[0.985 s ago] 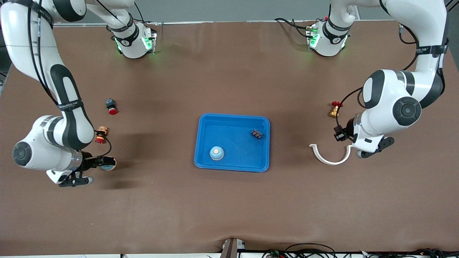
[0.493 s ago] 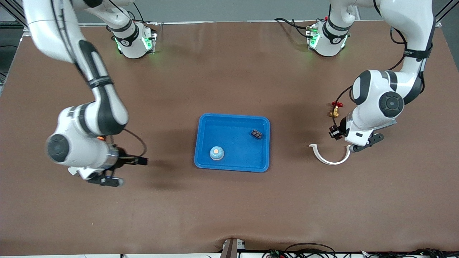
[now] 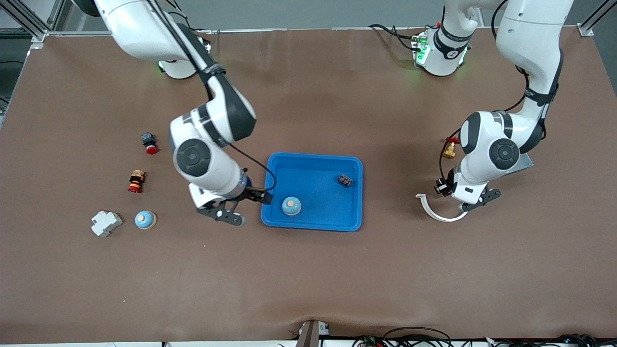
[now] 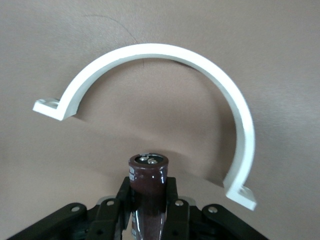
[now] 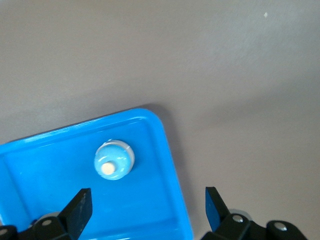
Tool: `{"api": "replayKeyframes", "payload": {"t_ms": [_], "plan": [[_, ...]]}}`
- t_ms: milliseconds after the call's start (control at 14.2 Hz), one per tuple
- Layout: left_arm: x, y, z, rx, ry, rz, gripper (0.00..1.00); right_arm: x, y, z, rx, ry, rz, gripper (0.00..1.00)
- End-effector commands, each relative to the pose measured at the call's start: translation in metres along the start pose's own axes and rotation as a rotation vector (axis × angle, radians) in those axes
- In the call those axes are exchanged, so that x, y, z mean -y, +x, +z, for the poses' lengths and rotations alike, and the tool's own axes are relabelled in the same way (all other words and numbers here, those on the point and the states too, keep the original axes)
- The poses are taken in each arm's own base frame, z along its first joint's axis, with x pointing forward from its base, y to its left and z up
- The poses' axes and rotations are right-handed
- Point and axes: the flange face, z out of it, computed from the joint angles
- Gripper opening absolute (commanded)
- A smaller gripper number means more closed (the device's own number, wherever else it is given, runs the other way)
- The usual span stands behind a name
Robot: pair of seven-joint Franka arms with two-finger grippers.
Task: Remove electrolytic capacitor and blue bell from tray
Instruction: 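Grasp another bell with the right gripper while the left gripper places the capacitor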
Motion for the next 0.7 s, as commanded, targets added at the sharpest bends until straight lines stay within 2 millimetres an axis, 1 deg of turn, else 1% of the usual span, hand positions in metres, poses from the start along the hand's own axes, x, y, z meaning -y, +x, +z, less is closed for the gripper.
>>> {"api": "replayKeyframes", "payload": {"t_ms": [0,141,211,282,352,422,493,563,633], "plan": [[0.003,0.013,0.005,-0.015,0.006,0.025,0.10,0.033,-0.012,0.028,-0.056,-0.004,0.052,1.00],[0.002,0.016,0.011,-0.012,0.010,0.029,0.10,0.047,-0.023,0.056,-0.084,-0.002,0.075,1.00],[0.002,0.017,0.014,-0.008,0.012,0.029,0.11,0.054,-0.030,0.069,-0.100,-0.003,0.090,1.00],[0.002,0.017,0.014,-0.008,0.012,0.029,0.21,0.060,-0.036,0.081,-0.115,-0.005,0.102,1.00],[0.001,0.019,0.012,-0.013,0.009,0.029,0.35,0.066,-0.040,0.091,-0.131,-0.012,0.102,1.00],[0.001,0.019,0.012,-0.013,0.009,0.029,0.61,0.069,-0.040,0.100,-0.141,-0.022,0.105,1.00],[-0.001,0.018,0.011,-0.015,0.009,0.032,0.94,0.071,-0.041,0.110,-0.144,-0.031,0.110,1.00],[-0.002,0.019,0.010,-0.014,0.008,0.030,1.00,0.075,-0.045,0.118,-0.150,-0.032,0.103,1.00],[-0.002,0.020,0.008,-0.017,0.006,0.021,1.00,0.077,-0.046,0.125,-0.154,-0.029,0.105,1.00]]}}
